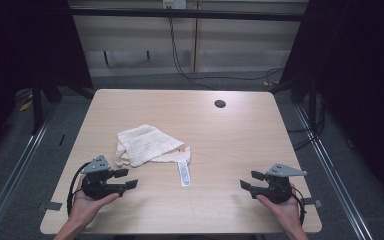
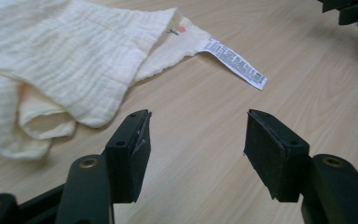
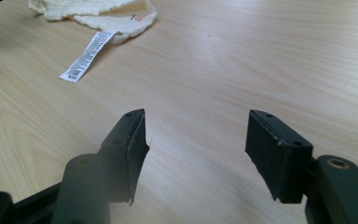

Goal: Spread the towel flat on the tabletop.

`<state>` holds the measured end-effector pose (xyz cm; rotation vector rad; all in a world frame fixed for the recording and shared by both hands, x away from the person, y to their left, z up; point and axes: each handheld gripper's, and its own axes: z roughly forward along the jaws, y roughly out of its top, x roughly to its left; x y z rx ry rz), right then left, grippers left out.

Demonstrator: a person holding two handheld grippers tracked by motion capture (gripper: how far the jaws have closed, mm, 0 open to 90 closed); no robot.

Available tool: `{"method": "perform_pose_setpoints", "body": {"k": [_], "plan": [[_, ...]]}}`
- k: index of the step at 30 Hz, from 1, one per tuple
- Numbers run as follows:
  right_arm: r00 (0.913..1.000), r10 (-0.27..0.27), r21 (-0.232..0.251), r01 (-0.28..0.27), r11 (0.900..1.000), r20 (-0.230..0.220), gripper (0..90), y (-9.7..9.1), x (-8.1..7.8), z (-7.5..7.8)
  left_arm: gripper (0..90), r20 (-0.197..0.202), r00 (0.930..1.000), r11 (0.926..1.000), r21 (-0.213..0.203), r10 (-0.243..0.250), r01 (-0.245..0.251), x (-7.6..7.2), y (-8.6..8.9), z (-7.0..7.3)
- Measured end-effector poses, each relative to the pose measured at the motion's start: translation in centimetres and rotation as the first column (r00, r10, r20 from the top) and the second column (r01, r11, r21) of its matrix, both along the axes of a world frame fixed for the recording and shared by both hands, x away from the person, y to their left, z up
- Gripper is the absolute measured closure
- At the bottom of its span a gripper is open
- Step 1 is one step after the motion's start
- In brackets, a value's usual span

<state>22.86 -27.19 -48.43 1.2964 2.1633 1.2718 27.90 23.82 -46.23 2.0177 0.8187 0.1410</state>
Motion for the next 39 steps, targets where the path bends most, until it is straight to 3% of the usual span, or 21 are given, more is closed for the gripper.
{"method": "perform_pose_setpoints", "body": {"k": [4,6,7,9,11,13,15,16,18,21,24,25,28,29,34,35,37,39], "plan": [[0.9999,0.008,-0.003,-0.008,1.0,-0.01,37.3,0.1,-0.2,0.1,44.4,0.008,1.0,1.0,0.007,0.002,-0.002,0.0,0.0,0.2],[0.9998,0.018,0.002,-0.018,0.9998,0.003,34.7,0.3,-0.3,0.3,50.4,-0.031,0.9994,0.9981,-0.06,-0.018,0.017,0.0,0.6,0.7],[0.9998,0.018,0.002,-0.018,0.9998,0.003,34.7,0.3,-0.3,0.3,50.8,-0.031,0.9994,0.9981,-0.06,-0.018,0.017,0.0,0.6,0.7],[0.9994,0.031,0.006,-0.031,0.9995,0.012,34.5,0.6,-0.4,0.5,48.8,0.019,0.9998,0.9998,-0.019,-0.003,0.003,-0.5,0.8,1.2],[0.9989,0.045,0.007,-0.046,0.9989,0.013,34.4,0.8,-0.4,0.6,49.2,0.023,0.9994,0.9992,-0.03,-0.024,0.025,-0.3,1.1,1.5],[0.9986,0.053,0.007,-0.053,0.9986,0.004,34.4,0.9,-0.3,0.4,59.9,0.035,0.9982,0.9981,-0.037,-0.048,0.05,0.2,1.2,1.8],[0.9985,0.054,0.008,-0.054,0.9985,0.002,34.1,0.9,-0.2,0.4,60.2,0.028,0.9985,0.9981,-0.039,-0.047,0.048,0.5,1.2,2.0],[0.9986,0.053,0.01,-0.053,0.9985,0.002,33.0,0.9,-0.1,0.4,61.0,0.014,0.9985,0.9964,-0.065,-0.052,0.053,1.3,1.3,2.2],[0.9984,0.056,0.001,-0.056,0.9984,0.01,32.3,0.9,-0.1,0.3,60.9,0.027,0.999,0.9989,-0.031,-0.034,0.035,2.0,1.2,2.5],[0.9982,0.059,0.001,-0.059,0.9983,0.007,32.0,1.1,-0.2,0.3,59.8,0.03,0.9993,0.9994,-0.025,-0.022,0.023,3.2,1.1,3.1],[0.998,0.063,0.002,-0.063,0.998,0.006,31.8,1.2,-0.3,0.3,56.1,0.045,0.9983,0.9983,-0.044,-0.036,0.038,3.7,0.9,3.3],[0.9977,0.068,-0.003,-0.068,0.9977,0.005,31.5,1.2,-0.2,0.3,55.2,0.07,0.9971,0.9992,-0.024,-0.03,0.032,4.3,0.6,3.4],[0.9975,0.07,0.001,-0.07,0.9975,-0.009,30.3,1.2,-0.1,0.3,51.3,0.053,0.9981,0.9994,-0.013,-0.03,0.031,5.1,0.2,3.2],[0.9973,0.073,-0.004,-0.073,0.9973,-0.002,30.4,1.2,-0.1,0.3,50.0,0.063,0.998,0.9994,0.034,-0.012,0.01,5.7,-0.2,3.1],[0.9963,0.086,-0.009,-0.086,0.9963,-0.002,30.3,1.3,0.0,0.3,46.8,0.053,0.9986,0.9995,0.032,0.0,-0.002,7.3,-0.7,3.5],[0.9962,0.087,-0.009,-0.087,0.9962,-0.003,30.3,1.3,-0.1,0.3,47.1,0.037,0.9987,0.9978,0.059,-0.033,0.031,7.7,-0.9,3.6],[0.9963,0.086,-0.009,-0.086,0.9963,-0.002,30.1,1.3,-0.1,0.4,48.4,0.056,0.998,0.9963,0.081,-0.031,0.026,7.9,-1.0,3.7],[0.9961,0.088,-0.009,-0.088,0.9961,0.0,30.2,1.3,-0.3,0.4,49.0,0.042,0.9989,0.9987,0.048,-0.021,0.019,8.1,-0.8,3.3]]}}
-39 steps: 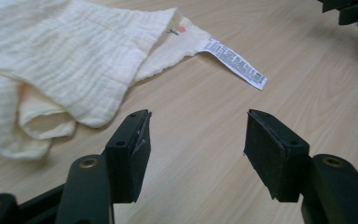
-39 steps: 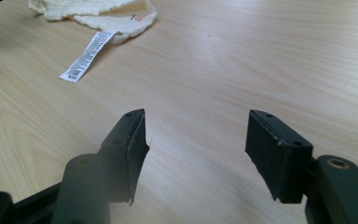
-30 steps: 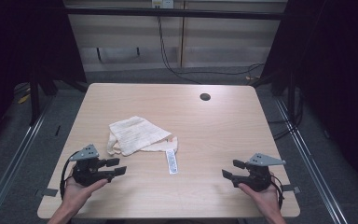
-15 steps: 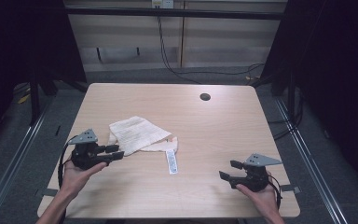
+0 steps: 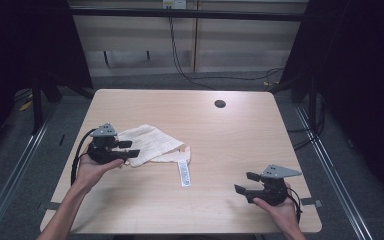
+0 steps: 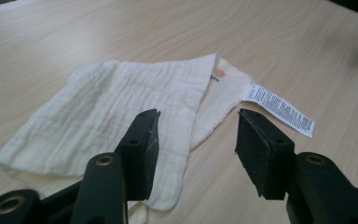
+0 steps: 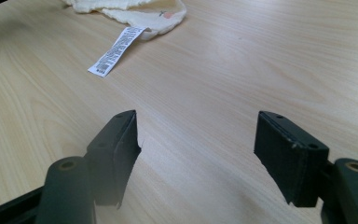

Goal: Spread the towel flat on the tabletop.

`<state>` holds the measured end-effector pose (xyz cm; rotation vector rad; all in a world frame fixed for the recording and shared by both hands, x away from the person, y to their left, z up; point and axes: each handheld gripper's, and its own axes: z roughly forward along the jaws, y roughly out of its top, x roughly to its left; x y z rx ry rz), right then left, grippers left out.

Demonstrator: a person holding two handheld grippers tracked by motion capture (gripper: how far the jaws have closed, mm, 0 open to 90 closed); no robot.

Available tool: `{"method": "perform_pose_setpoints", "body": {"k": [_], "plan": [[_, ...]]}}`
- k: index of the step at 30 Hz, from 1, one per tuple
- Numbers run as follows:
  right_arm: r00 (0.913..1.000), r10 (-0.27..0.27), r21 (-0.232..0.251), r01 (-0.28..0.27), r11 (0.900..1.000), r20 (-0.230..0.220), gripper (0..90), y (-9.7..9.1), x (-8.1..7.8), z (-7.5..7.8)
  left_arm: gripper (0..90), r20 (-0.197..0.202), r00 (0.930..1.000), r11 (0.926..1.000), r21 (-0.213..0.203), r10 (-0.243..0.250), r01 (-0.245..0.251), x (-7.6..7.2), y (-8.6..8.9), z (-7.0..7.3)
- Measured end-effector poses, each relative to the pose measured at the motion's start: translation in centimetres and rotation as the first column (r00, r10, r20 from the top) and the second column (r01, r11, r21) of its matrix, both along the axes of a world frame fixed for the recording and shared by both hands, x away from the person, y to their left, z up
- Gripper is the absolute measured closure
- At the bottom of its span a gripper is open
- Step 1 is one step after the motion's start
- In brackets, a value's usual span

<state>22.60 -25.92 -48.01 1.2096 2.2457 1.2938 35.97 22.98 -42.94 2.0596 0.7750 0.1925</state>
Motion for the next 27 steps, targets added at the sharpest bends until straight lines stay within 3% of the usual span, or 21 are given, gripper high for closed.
{"method": "perform_pose_setpoints", "body": {"k": [3,7,9,14,16,17,19,25,27], "plan": [[1.0,0.006,0.009,-0.006,0.9999,0.004,30.2,0.0,-0.1,0.0,49.7,-0.009,0.9997,0.9985,0.05,0.022,-0.021,0.5,0.0,-0.8],[0.9999,0.014,0.005,-0.014,0.9999,0.001,30.1,0.1,-0.1,0.0,48.1,-0.006,0.9989,0.9967,0.068,0.046,-0.046,1.1,0.2,-1.7],[0.9999,0.014,0.006,-0.014,0.9999,-0.002,30.2,0.0,0.0,-0.1,46.8,-0.009,0.9991,0.9926,0.114,0.042,-0.041,1.6,0.1,-1.8],[0.9999,-0.004,-0.008,0.004,1.0,-0.012,30.3,0.2,0.2,-0.2,45.3,-0.009,0.9989,0.9888,0.143,0.045,-0.044,2.9,-0.1,-2.1],[0.9999,0.001,-0.007,-0.001,1.0,-0.01,30.2,0.2,0.2,-0.1,42.3,-0.02,0.9967,0.9832,0.167,0.079,-0.074,3.5,0.0,-2.7],[0.9999,0.004,-0.008,-0.004,1.0,-0.012,30.3,0.2,0.2,-0.2,41.0,-0.025,0.9964,0.9848,0.157,0.081,-0.076,3.9,0.2,-3.0],[0.9997,0.013,-0.01,-0.013,0.9999,-0.019,30.2,0.2,0.2,-0.2,40.4,-0.044,0.994,0.9808,0.172,0.1,-0.091,4.3,0.4,-3.5],[0.9999,0.012,-0.006,-0.012,0.9999,-0.007,30.5,0.2,0.2,-0.2,37.8,-0.055,0.9951,0.9735,0.218,0.082,-0.068,4.7,-0.2,-4.6],[0.9999,0.016,-0.006,-0.016,0.9999,-0.006,30.4,0.2,0.2,-0.2,37.8,-0.063,0.9954,0.9742,0.218,0.072,-0.057,4.8,-0.3,-4.7]]}}
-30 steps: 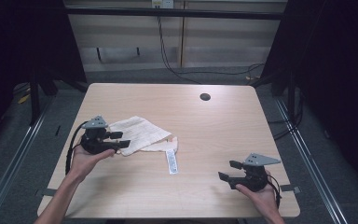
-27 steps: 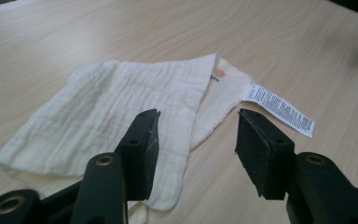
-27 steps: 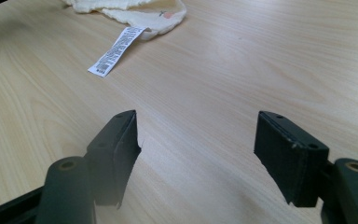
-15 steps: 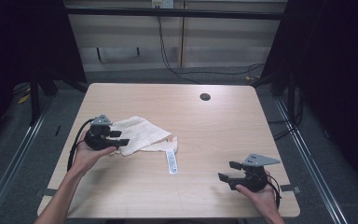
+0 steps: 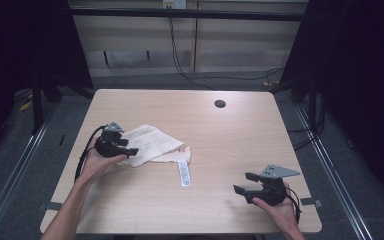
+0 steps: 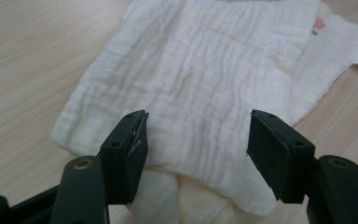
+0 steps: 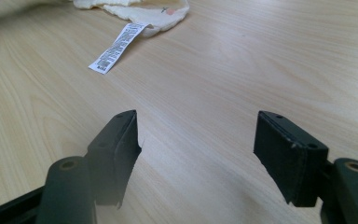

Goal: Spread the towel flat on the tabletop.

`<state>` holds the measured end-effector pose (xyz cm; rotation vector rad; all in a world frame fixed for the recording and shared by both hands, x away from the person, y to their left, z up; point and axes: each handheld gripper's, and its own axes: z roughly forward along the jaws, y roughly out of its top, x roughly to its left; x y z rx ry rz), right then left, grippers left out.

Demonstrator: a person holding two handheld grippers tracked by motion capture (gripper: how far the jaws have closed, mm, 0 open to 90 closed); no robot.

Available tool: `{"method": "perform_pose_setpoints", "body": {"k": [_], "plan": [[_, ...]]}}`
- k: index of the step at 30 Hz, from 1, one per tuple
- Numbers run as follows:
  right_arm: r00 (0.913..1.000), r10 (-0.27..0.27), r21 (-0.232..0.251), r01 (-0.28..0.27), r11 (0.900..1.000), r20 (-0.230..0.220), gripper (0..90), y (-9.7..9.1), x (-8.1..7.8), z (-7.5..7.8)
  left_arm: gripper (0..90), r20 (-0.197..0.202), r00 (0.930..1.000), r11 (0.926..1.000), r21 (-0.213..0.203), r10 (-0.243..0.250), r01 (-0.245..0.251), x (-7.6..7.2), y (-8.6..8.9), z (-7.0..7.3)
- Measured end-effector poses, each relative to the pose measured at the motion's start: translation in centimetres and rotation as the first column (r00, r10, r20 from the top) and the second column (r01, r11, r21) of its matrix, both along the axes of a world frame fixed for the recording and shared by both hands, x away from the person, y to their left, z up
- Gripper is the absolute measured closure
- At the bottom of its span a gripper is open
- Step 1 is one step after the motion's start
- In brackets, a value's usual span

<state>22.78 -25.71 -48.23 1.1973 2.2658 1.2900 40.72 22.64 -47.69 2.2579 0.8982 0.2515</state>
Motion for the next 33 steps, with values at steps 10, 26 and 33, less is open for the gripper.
{"method": "perform_pose_setpoints", "body": {"k": [10,26,33], "plan": [[0.9999,0.0,-0.011,0.0,0.9999,-0.015,30.4,0.3,0.3,-0.2,55.3,0.031,0.9989,0.998,0.055,-0.034,0.032,-0.6,-1.9,-1.3],[0.9997,0.012,-0.025,-0.012,0.9996,-0.019,30.6,0.5,0.2,-0.2,77.8,0.037,0.9972,0.9978,0.01,-0.065,0.065,-2.3,-2.9,-1.6],[0.9996,0.011,-0.03,-0.012,0.9995,-0.025,30.6,0.6,0.2,-0.2,77.8,0.046,0.9943,0.9954,0.009,-0.096,0.096,-3.6,-4.3,-1.7]]}}
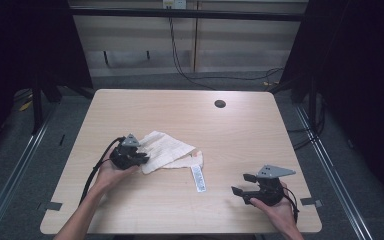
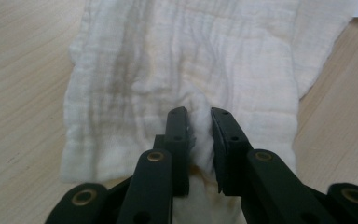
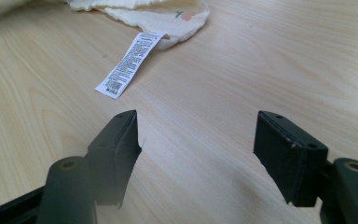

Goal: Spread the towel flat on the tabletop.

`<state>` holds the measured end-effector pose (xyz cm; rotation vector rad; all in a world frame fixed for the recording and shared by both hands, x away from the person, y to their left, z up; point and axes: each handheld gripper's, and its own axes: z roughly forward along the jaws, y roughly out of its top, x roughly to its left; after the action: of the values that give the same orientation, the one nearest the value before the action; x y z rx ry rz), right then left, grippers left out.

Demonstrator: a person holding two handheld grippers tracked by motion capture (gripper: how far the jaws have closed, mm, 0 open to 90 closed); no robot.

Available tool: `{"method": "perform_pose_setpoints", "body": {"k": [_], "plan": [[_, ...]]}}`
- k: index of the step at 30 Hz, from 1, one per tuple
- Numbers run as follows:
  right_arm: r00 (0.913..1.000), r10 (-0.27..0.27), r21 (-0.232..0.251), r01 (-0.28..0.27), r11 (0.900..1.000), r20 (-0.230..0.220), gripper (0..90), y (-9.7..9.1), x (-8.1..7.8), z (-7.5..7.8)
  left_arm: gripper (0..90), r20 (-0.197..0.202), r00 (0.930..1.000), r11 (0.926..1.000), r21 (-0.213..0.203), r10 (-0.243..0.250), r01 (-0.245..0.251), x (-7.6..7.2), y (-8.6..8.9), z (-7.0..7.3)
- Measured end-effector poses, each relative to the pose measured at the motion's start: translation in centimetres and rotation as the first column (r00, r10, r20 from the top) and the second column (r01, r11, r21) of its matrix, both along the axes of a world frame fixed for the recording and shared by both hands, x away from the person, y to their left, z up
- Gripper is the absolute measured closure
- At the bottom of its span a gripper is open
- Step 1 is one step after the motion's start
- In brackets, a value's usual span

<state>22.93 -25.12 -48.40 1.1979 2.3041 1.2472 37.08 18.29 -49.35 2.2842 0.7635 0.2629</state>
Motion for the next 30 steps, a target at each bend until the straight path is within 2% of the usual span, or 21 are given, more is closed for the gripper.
{"method": "perform_pose_setpoints", "body": {"k": [2,5,7,9,10,11,14,16,18,19,20,21,22,23,24,25,26,27,28,29,30], "plan": [[1.0,0.0,0.0,0.0,1.0,-0.002,30.6,0.0,0.0,0.0,77.5,0.022,0.9997,0.9997,0.021,-0.01,0.01,-0.5,-0.4,0.0],[1.0,-0.001,0.002,0.001,1.0,-0.004,30.6,0.0,0.0,0.0,76.8,0.001,0.9992,0.9992,0.0,-0.039,0.039,-1.0,-1.0,0.0],[1.0,0.0,-0.001,0.0,1.0,-0.005,30.6,0.0,0.0,0.0,76.7,0.006,0.9983,0.9982,0.012,-0.059,0.058,-1.5,-1.4,0.1],[1.0,0.003,-0.001,-0.003,1.0,-0.006,30.6,0.1,0.0,-0.1,76.2,-0.013,0.9967,0.9967,0.013,-0.08,0.08,-1.9,-1.9,0.2],[1.0,0.006,-0.003,-0.006,1.0,-0.005,30.6,0.1,0.1,-0.1,75.9,-0.016,0.9946,0.9937,0.045,-0.102,0.103,-2.5,-2.6,0.5],[1.0,0.006,-0.003,-0.006,1.0,-0.005,30.6,0.1,0.1,-0.1,75.9,-0.016,0.9946,0.9937,0.045,-0.102,0.103,-2.5,-2.6,0.5],[0.9999,0.003,0.001,-0.003,1.0,-0.013,30.6,0.2,0.1,-0.1,75.9,-0.018,0.9896,0.9881,0.054,-0.143,0.144,-3.4,-3.6,0.6],[0.9999,0.001,-0.005,-0.001,1.0,-0.013,30.6,0.3,0.1,-0.1,75.8,-0.027,0.984,0.9827,0.054,-0.176,0.177,-4.2,-4.5,0.7],[0.9999,0.001,-0.007,-0.001,1.0,-0.01,30.6,0.3,0.1,-0.1,74.7,-0.03,0.983,0.9816,0.055,-0.181,0.183,-4.5,-4.8,0.7],[0.9999,0.001,-0.007,-0.001,1.0,-0.01,30.6,0.3,0.1,-0.1,74.7,-0.042,0.9829,0.9829,0.033,-0.179,0.181,-4.7,-5.1,0.6],[0.9999,-0.001,-0.005,0.001,1.0,-0.012,30.6,0.3,0.1,-0.1,74.1,-0.047,0.9815,0.9811,0.046,-0.185,0.188,-4.9,-5.3,0.8],[0.9999,0.0,-0.006,0.0,1.0,-0.011,30.6,0.2,0.1,-0.1,72.3,-0.052,0.9735,0.9713,0.074,-0.223,0.226,-5.0,-5.6,1.0],[0.9999,-0.001,-0.006,0.001,1.0,-0.011,30.6,0.2,0.1,-0.1,69.9,-0.059,0.9697,0.969,0.056,-0.237,0.24,-5.1,-5.8,1.0],[0.9999,-0.002,-0.006,0.002,1.0,-0.011,30.6,0.2,0.1,-0.1,67.3,-0.057,0.9732,0.9735,0.04,-0.223,0.225,-5.4,-6.1,0.9],[0.9999,-0.001,-0.006,0.001,1.0,-0.011,30.6,0.2,0.1,-0.1,64.0,-0.055,0.9687,0.9675,0.06,-0.242,0.245,-5.5,-6.2,1.0],[0.9999,0.0,-0.004,0.0,1.0,-0.011,30.6,0.2,0.1,-0.1,60.5,-0.061,0.9699,0.9703,0.041,-0.236,0.238,-5.7,-6.4,1.1],[0.9999,0.002,-0.003,-0.002,1.0,-0.013,30.5,0.2,0.1,-0.1,55.0,-0.059,0.9648,0.9651,0.038,-0.256,0.259,-5.8,-6.3,1.7],[0.9999,0.002,-0.003,-0.002,1.0,-0.013,30.5,0.2,0.1,-0.1,52.1,-0.059,0.9648,0.9651,0.038,-0.256,0.259,-5.8,-6.3,1.7],[0.9999,0.002,-0.004,-0.002,1.0,-0.013,30.5,0.2,0.1,-0.1,52.1,-0.068,0.9655,0.9676,0.007,-0.251,0.252,-5.9,-6.3,2.0],[0.9999,-0.001,-0.006,0.001,1.0,-0.017,30.5,0.2,0.1,-0.1,49.6,-0.06,0.9636,0.9655,-0.008,-0.26,0.26,-6.5,-6.0,2.9],[0.9999,-0.001,-0.006,0.001,1.0,-0.017,30.5,0.2,0.1,-0.1,49.4,-0.06,0.9636,0.9655,-0.008,-0.26,0.26,-6.5,-6.0,2.9]]}}
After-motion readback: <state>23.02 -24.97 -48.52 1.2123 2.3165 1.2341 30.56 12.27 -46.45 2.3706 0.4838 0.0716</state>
